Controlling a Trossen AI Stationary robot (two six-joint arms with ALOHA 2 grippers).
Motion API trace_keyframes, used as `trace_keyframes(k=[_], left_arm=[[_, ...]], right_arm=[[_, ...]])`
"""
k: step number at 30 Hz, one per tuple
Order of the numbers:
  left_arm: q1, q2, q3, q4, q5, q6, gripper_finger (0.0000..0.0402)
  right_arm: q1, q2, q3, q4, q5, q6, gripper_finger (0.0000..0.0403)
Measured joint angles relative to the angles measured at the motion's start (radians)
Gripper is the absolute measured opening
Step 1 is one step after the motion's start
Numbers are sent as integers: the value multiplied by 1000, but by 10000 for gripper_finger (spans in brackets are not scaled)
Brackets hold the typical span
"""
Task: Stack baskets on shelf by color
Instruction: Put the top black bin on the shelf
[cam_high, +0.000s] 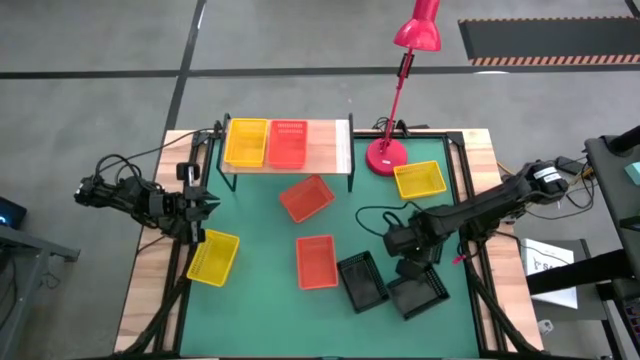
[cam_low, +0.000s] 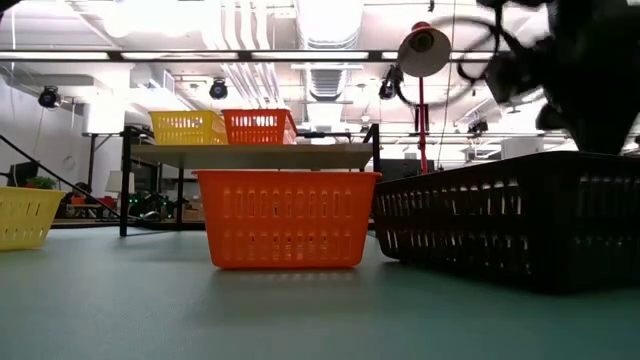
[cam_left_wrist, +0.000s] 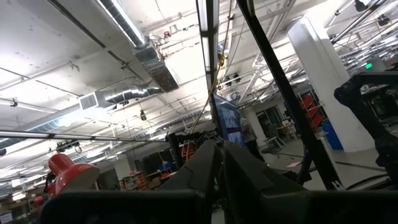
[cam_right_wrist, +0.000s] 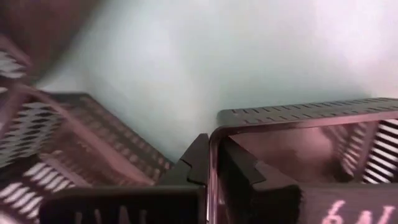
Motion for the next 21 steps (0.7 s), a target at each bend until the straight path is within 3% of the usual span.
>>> trace_keyframes(k=[4,9,21], left_arm=[[0,0,0,0,0,0,17],[0,0,0,0,0,0,17],[0,0,0,0,0,6,17]], right_arm=[[0,23,145,-74,45,14,12],[2,95,364,-197,173,-42,12],[-3,422,974,-599,345,-158,12]])
